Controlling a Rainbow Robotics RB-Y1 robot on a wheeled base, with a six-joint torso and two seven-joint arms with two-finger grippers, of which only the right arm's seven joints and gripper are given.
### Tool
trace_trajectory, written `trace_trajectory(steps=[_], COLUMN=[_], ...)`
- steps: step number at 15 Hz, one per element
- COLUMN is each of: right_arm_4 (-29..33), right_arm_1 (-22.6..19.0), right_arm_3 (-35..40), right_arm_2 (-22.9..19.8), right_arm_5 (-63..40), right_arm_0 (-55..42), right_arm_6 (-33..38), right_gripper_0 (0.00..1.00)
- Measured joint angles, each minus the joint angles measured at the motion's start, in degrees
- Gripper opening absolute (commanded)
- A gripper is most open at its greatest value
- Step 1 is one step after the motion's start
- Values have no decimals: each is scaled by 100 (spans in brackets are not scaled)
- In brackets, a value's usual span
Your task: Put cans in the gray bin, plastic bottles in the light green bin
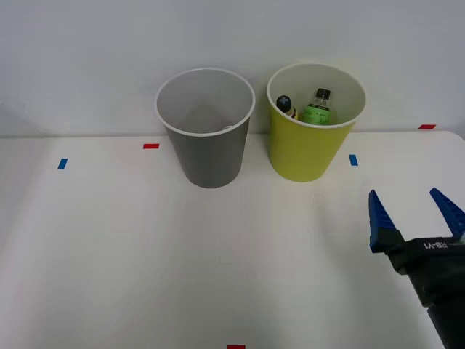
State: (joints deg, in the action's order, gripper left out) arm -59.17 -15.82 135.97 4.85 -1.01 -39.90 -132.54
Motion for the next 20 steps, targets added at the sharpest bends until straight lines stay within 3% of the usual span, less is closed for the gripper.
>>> trace_trajectory(steps=[2,7,10,15,20], right_arm_4=[511,421,513,1618,3264], right_arm_1=[301,-277,-381,-207,-165], right_arm_3=[0,0,0,-3,-326], right_arm_2=[-28,-53,26,268,708], right_arm_5=[-265,-292,-294,-287,453], right_arm_0=[-167,-355,-643,-1006,-1152], right_arm_6=[-54,-90,-157,77,1720], right_gripper_0=[94,93,93,93,93])
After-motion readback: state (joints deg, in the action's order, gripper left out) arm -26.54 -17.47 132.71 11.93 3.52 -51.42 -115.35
